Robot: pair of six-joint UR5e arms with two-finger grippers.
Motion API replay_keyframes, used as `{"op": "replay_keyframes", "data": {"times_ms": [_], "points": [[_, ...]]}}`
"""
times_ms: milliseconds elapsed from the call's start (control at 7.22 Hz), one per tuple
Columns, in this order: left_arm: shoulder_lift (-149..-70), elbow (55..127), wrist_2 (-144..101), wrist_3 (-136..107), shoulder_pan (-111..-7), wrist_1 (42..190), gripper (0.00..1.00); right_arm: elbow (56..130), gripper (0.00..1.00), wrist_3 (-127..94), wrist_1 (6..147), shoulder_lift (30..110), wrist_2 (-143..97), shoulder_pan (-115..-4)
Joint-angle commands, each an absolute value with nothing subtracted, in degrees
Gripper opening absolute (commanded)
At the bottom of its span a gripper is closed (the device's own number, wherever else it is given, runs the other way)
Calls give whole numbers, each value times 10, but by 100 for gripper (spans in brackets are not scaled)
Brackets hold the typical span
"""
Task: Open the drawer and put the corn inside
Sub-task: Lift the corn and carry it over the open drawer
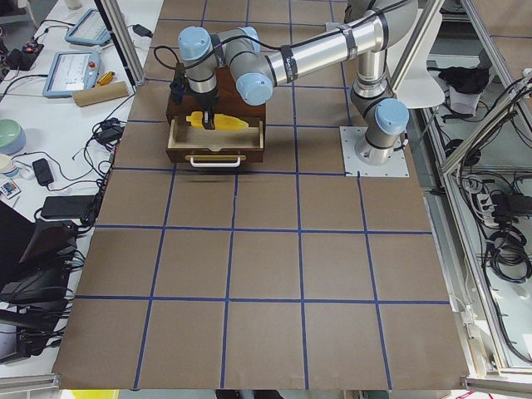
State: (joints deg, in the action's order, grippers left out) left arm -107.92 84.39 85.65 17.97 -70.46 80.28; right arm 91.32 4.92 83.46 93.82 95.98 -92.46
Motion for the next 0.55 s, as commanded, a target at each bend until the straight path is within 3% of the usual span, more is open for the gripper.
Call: {"op": "replay_keyframes", "data": {"times_ms": [0, 277, 415], "points": [[-1083, 870, 856, 186, -703, 782, 0, 913, 100, 49, 835, 939, 960, -925], [-1081, 870, 858, 185, -700, 781, 0, 913, 100, 49, 835, 939, 960, -925], [-1079, 870, 858, 185, -700, 781, 38, 913, 100, 49, 835, 939, 960, -925]]}}
